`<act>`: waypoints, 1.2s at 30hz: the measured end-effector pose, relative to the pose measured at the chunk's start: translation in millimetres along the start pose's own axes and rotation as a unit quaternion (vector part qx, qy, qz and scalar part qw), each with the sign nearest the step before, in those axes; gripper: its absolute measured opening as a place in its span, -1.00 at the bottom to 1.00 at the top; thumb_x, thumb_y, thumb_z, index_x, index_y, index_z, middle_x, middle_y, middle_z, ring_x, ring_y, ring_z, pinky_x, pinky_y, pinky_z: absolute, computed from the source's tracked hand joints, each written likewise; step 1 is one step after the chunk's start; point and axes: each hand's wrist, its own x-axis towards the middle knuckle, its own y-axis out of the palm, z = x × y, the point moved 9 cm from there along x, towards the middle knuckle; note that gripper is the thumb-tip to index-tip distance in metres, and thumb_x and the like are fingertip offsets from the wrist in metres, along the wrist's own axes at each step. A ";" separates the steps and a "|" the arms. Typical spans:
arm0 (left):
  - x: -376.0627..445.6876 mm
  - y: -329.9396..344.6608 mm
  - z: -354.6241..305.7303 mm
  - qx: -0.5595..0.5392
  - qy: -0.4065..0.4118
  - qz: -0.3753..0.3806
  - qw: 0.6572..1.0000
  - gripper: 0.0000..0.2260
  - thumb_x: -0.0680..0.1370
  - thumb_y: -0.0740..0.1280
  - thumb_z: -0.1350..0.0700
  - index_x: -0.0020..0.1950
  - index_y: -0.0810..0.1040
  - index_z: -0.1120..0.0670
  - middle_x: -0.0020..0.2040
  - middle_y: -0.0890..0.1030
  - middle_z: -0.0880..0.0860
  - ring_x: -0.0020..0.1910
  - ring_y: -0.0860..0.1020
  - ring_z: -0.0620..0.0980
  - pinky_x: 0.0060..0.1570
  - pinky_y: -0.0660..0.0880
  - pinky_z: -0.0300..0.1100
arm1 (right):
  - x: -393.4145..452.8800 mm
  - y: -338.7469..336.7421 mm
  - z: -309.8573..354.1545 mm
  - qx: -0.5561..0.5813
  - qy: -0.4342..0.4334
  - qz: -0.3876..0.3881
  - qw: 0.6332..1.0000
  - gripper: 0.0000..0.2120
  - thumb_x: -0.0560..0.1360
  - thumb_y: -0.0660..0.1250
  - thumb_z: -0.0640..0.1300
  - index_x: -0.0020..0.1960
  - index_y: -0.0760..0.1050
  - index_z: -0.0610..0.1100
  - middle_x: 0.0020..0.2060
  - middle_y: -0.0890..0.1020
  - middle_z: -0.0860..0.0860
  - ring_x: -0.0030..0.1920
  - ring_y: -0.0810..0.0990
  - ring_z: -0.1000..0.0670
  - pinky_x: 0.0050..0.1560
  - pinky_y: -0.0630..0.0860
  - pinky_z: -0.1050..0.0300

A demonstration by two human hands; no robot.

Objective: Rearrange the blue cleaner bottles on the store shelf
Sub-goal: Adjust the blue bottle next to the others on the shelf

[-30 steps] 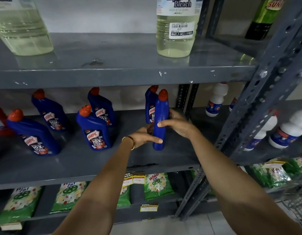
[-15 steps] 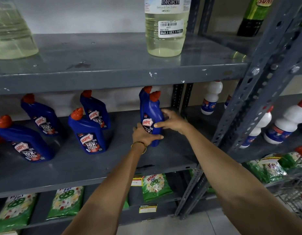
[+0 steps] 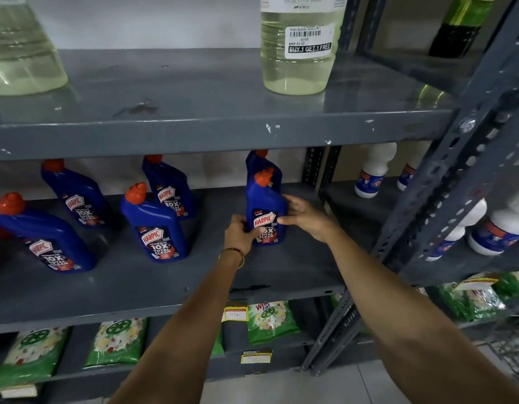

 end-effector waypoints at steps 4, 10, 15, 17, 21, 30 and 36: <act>-3.6 12.3 7.7 -0.031 0.009 0.061 0.998 -0.63 0.52 0.30 0.09 0.25 0.39 0.26 0.21 0.54 0.24 0.17 0.52 0.16 0.12 0.47 -0.08 | -1.1 7.2 -37.2 -0.034 0.039 0.001 0.999 -0.50 0.46 0.36 -0.19 0.37 0.33 -0.16 0.32 0.48 -0.13 0.30 0.46 -0.07 0.31 0.40 0.01; -8.1 18.5 19.1 -0.072 -0.010 0.079 0.994 -0.65 0.57 0.20 0.05 0.30 0.37 0.20 0.25 0.51 0.18 0.10 0.47 -0.01 0.12 0.39 -0.20 | 1.4 17.7 -73.3 -0.051 0.062 -0.039 0.996 -0.54 0.50 0.30 0.01 0.36 0.34 -0.07 0.31 0.50 -0.07 0.24 0.47 0.00 0.27 0.38 0.05; -4.4 19.5 25.5 -0.063 -0.019 0.059 0.996 -0.64 0.56 0.22 0.04 0.29 0.37 0.21 0.24 0.52 0.20 0.17 0.49 0.09 0.17 0.42 -0.13 | 7.8 13.8 -75.5 -0.024 0.040 -0.073 0.996 -0.59 0.51 0.28 0.00 0.32 0.38 -0.07 0.26 0.54 -0.09 0.14 0.50 0.03 0.12 0.43 0.15; -2.9 19.4 28.2 -0.064 -0.020 0.051 0.996 -0.64 0.56 0.23 0.03 0.28 0.38 0.21 0.23 0.52 0.20 0.16 0.50 0.08 0.14 0.42 -0.16 | 8.9 14.1 -77.2 -0.004 0.030 -0.070 0.997 -0.59 0.51 0.29 -0.02 0.32 0.37 -0.07 0.24 0.54 -0.06 0.11 0.50 0.08 0.00 0.44 0.29; -5.6 19.9 29.6 -0.063 -0.025 0.050 0.996 -0.63 0.55 0.24 0.02 0.26 0.38 0.21 0.22 0.53 0.20 0.12 0.50 0.05 0.10 0.43 -0.18 | 7.2 14.3 -77.7 0.014 0.016 -0.068 0.997 -0.61 0.52 0.28 -0.05 0.32 0.37 -0.10 0.20 0.53 -0.04 0.09 0.50 0.11 -0.10 0.43 0.37; -45.1 16.7 34.5 -0.020 -0.025 0.053 0.998 -0.61 0.52 0.27 -0.03 0.25 0.40 0.18 0.21 0.55 0.19 0.11 0.52 0.09 0.03 0.44 -0.14 | -30.5 16.6 -87.9 -0.033 0.006 -0.077 0.996 -0.59 0.50 0.29 0.02 0.31 0.39 -0.07 0.21 0.55 -0.01 0.14 0.53 0.06 0.11 0.49 0.22; -75.9 16.4 36.6 0.001 -0.011 0.058 0.998 -0.59 0.52 0.27 -0.02 0.28 0.37 0.16 0.24 0.54 0.17 0.17 0.51 0.10 0.04 0.39 -0.18 | -61.3 24.3 -90.8 -0.037 0.008 -0.056 0.998 -0.61 0.52 0.28 -0.03 0.32 0.38 -0.10 0.22 0.55 -0.07 0.15 0.51 0.06 0.14 0.40 0.16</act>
